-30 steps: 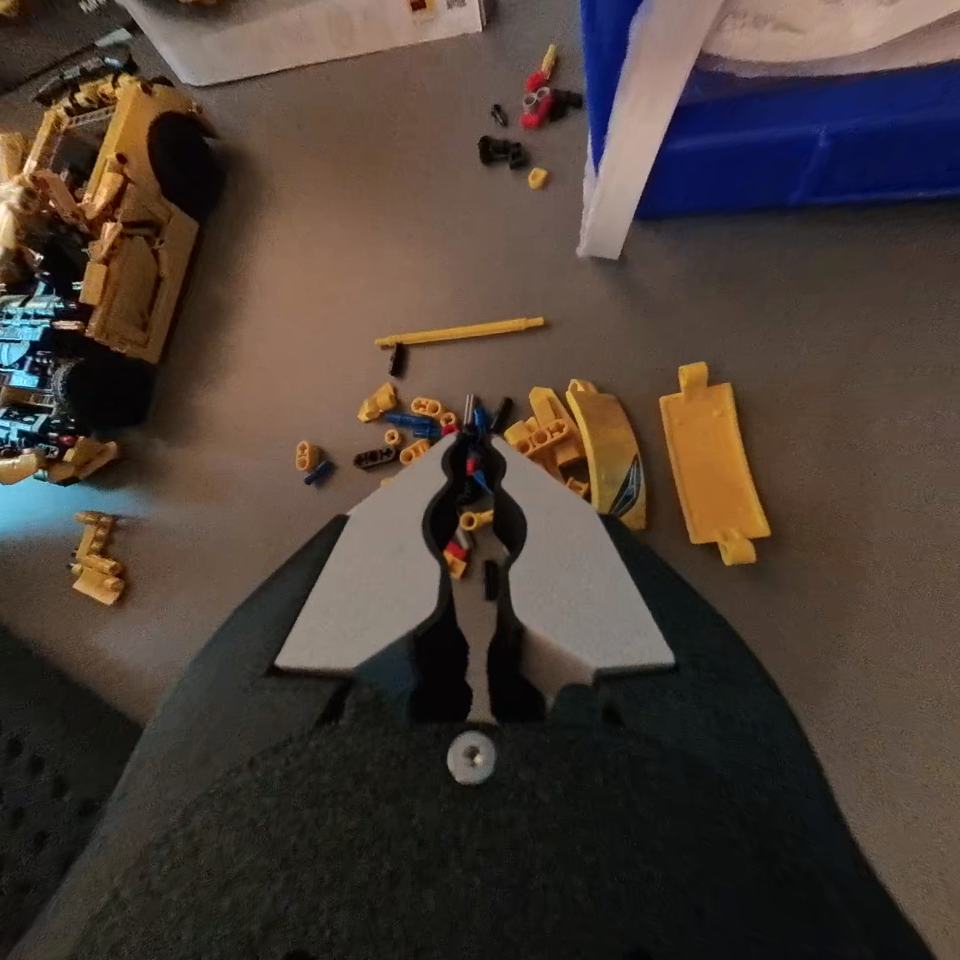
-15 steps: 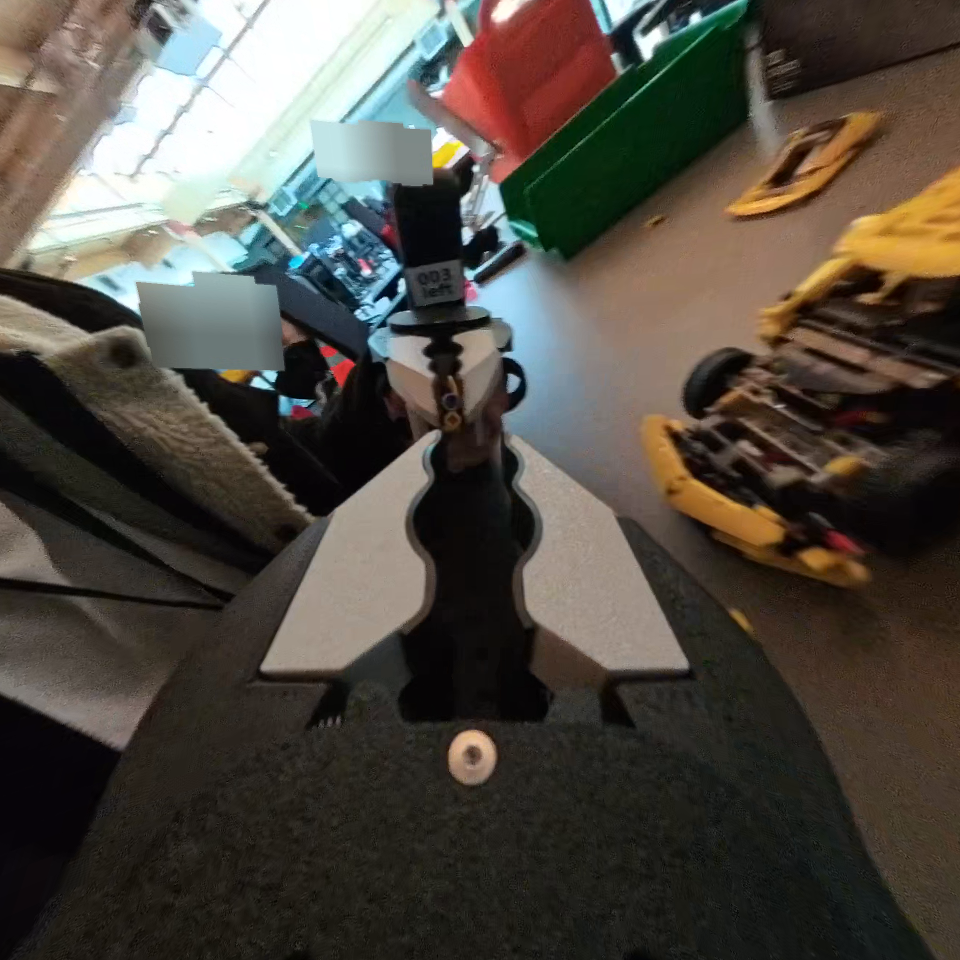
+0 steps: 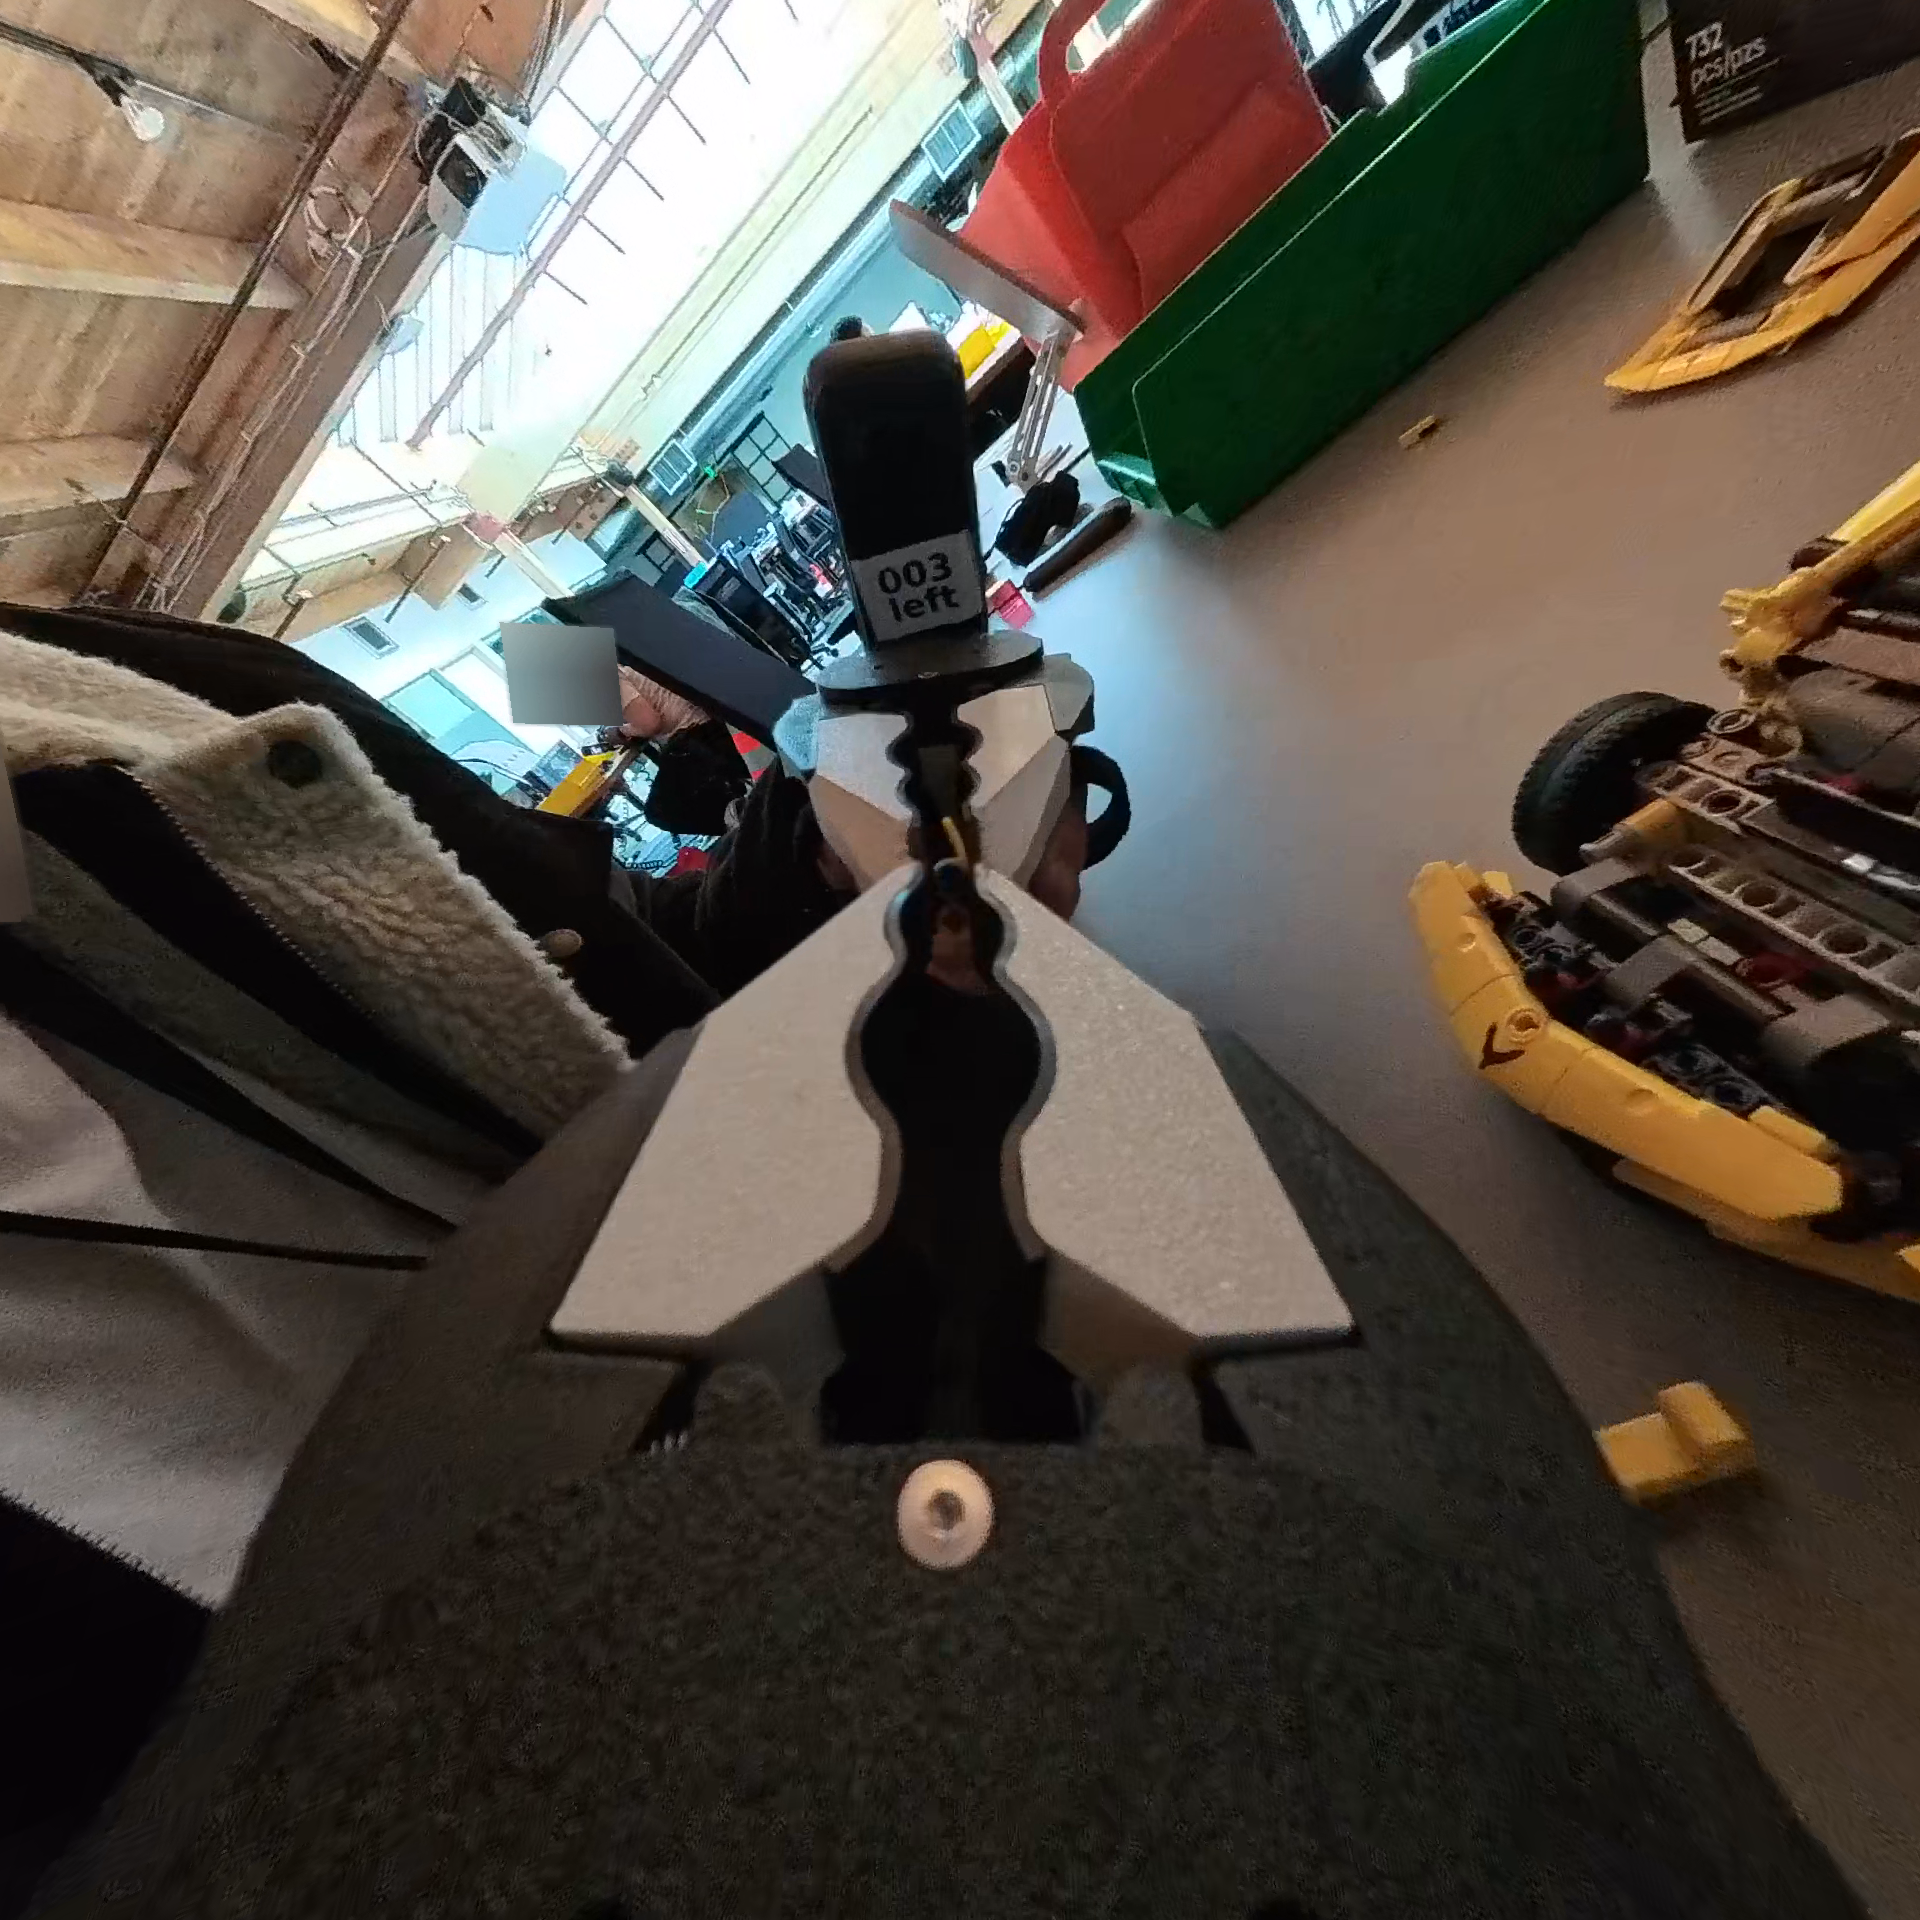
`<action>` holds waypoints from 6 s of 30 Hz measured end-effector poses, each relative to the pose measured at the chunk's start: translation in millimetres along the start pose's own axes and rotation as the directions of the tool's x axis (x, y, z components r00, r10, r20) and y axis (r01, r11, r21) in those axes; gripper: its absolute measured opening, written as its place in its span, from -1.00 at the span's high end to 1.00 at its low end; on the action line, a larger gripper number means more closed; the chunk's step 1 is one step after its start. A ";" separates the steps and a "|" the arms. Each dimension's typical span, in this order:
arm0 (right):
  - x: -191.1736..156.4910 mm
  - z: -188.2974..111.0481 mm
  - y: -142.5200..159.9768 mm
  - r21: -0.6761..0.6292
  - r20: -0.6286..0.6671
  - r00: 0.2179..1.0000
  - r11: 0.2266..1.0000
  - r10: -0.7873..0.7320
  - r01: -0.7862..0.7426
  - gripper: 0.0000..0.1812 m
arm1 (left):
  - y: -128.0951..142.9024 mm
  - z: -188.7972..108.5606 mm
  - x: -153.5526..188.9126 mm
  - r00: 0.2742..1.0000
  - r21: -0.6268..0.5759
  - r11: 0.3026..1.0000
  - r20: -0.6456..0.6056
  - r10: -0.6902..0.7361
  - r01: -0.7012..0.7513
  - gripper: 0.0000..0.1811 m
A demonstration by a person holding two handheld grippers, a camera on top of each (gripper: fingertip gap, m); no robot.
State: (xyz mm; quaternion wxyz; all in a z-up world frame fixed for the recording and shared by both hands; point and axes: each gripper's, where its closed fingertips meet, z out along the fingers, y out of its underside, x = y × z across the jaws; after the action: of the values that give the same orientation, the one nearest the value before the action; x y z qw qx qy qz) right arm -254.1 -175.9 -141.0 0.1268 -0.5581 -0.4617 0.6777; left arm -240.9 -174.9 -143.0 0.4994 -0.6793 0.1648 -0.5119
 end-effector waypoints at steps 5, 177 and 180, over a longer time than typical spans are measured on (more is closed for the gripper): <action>-1.3 0.3 -4.5 0.039 -0.018 1.000 0.999 -0.017 0.018 0.98 | -2.0 -1.2 -1.2 0.997 0.007 0.998 0.043 0.069 -0.069 0.93; 176.2 -290.0 11.7 -0.378 -0.912 0.175 0.926 -0.371 -0.003 0.79 | -26.4 -31.7 -22.4 0.997 0.125 0.990 0.022 -0.076 0.073 0.93; 159.9 -277.7 -2.0 -0.388 -0.899 0.189 0.919 -0.395 0.071 0.67 | -27.3 -32.4 -25.5 0.994 0.136 0.986 0.023 -0.104 0.100 0.93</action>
State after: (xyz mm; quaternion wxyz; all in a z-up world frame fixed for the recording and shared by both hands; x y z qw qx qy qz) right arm -67.4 69.6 -228.0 0.4124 -0.7888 -0.4467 0.0903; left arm -287.3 -160.5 -134.1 0.5197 -0.6591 0.0876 -0.5365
